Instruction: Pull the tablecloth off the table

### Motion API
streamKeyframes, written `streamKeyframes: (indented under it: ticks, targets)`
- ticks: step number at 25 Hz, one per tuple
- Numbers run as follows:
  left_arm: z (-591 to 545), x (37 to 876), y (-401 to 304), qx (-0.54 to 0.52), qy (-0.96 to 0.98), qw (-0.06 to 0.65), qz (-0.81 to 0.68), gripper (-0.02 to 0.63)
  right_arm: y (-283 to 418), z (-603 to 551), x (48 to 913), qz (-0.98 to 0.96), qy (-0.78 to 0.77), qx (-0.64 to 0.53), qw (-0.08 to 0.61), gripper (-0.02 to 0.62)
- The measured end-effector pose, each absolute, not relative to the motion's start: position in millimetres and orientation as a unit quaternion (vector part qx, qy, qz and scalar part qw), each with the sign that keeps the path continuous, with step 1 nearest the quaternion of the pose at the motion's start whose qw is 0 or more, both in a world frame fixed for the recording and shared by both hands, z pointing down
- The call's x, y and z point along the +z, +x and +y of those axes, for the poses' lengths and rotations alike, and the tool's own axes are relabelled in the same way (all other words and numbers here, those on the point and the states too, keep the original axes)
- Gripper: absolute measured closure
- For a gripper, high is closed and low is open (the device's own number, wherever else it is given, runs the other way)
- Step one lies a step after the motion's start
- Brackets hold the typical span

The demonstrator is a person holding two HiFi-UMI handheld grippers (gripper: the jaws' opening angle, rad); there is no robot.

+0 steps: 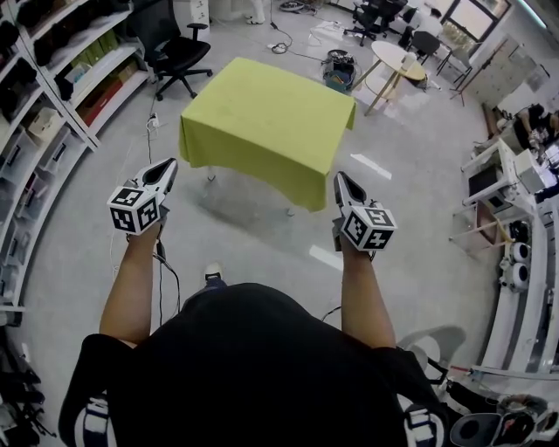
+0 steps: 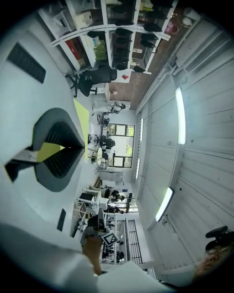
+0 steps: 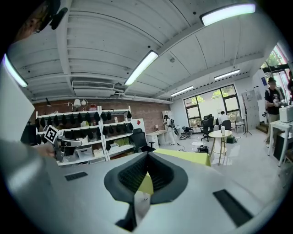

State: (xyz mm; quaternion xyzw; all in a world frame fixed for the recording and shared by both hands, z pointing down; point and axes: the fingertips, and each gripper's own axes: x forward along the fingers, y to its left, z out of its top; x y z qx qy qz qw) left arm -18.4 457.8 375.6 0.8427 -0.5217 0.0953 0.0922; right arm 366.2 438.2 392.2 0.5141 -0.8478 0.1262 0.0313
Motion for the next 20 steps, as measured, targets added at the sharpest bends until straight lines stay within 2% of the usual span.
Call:
streamKeyframes:
  ticks: [7, 20]
  targets:
    - [399, 396, -63, 0.088, 0.848, 0.107, -0.512, 0.584, 316, 387, 407, -0.847, 0.514, 0.128, 0.039, 0.575]
    - [197, 412, -187, 0.087, 0.865, 0.126, -0.477, 0.584, 185, 212, 418, -0.829, 0.540, 0.136, 0.057, 0.577]
